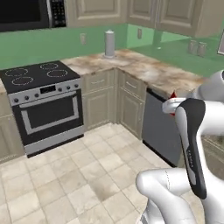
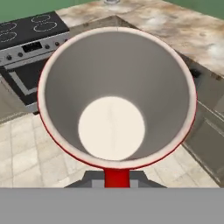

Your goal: Clear the mugs and bowl far away from the sink.

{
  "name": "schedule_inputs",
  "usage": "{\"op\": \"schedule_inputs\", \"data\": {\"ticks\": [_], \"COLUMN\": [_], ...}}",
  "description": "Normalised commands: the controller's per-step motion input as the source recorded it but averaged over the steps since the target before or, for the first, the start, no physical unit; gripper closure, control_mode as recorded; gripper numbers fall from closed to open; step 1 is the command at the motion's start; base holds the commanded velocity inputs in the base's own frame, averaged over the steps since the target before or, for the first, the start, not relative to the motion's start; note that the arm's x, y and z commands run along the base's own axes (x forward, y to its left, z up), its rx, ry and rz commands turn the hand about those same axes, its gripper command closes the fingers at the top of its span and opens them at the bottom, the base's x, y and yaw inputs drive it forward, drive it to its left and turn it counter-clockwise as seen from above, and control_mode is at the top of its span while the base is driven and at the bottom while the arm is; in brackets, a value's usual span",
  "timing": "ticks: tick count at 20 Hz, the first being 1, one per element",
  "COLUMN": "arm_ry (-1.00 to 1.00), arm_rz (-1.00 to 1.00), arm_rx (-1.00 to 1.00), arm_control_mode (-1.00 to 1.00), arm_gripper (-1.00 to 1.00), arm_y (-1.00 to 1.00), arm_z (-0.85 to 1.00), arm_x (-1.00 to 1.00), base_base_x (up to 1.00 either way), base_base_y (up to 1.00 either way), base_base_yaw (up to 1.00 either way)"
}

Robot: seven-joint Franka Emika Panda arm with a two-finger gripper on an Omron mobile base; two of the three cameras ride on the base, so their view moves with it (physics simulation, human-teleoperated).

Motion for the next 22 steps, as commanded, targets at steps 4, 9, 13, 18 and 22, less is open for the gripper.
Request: {"op": "schedule_inputs", "data": {"ticks": [4,9,13,18,22], "arm_ry": [0.00,0.00,0.00,0.00,0.00], "arm_rz": [0.00,0.00,0.00,0.00,0.00], "arm_rx": [0.00,0.00,0.00,0.00,0.00], "arm_control_mode": [1.00,1.00,1.00,1.00,1.00], "arm_gripper": [1.00,1.00,1.00,1.00,1.00], "arm_y": [0.00,0.00,0.00,0.00,0.00], "arm_z": [0.00,0.00,0.00,0.00,0.00], "arm_x": [0.00,0.00,0.00,0.00,0.00], "base_base_x": [0.00,0.00,0.00,0.00,0.03], "base_base_y": [0.30,0.25,0.20,0.19,0.14], "base_base_yaw": [1.00,1.00,1.00,1.00,0.99]}}
